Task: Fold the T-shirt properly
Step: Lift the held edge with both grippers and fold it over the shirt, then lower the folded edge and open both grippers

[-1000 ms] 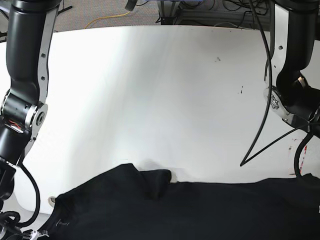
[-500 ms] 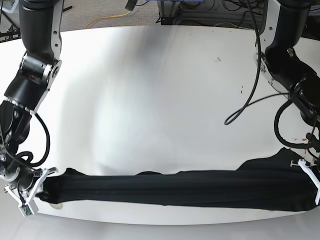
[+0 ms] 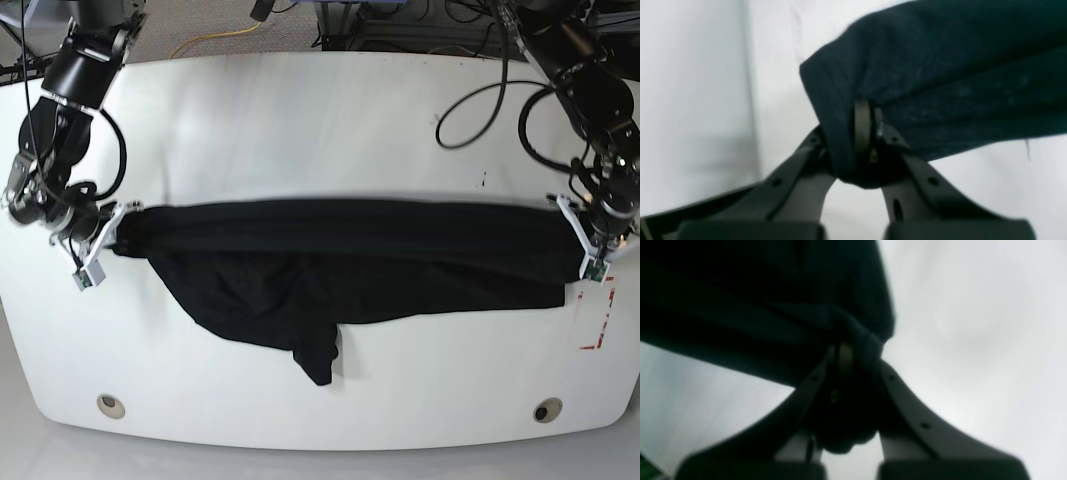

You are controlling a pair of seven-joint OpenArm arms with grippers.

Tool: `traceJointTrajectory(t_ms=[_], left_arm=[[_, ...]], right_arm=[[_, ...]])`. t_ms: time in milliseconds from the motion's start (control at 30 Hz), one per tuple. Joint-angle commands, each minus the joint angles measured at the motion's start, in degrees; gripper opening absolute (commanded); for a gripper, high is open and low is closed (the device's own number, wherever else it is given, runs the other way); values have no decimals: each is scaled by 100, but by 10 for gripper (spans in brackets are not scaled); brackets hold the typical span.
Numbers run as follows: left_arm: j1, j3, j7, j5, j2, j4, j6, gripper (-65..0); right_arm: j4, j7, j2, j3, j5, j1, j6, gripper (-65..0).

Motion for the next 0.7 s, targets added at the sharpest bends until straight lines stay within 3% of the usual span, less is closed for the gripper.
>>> traceJointTrajectory(t_ms=[0, 333, 667], left_arm=[[183, -153, -274, 53, -87, 110, 58, -650], [1080, -558, -591, 53, 62, 101, 58, -650], [1625, -663, -591, 53, 18, 66, 58, -640]], right_arm=[[114, 127, 106, 42, 229, -127, 3, -650], [114, 100, 115, 42, 1021, -1050, 3, -650], [140, 92, 150, 42, 1161, -1621, 3, -650]])
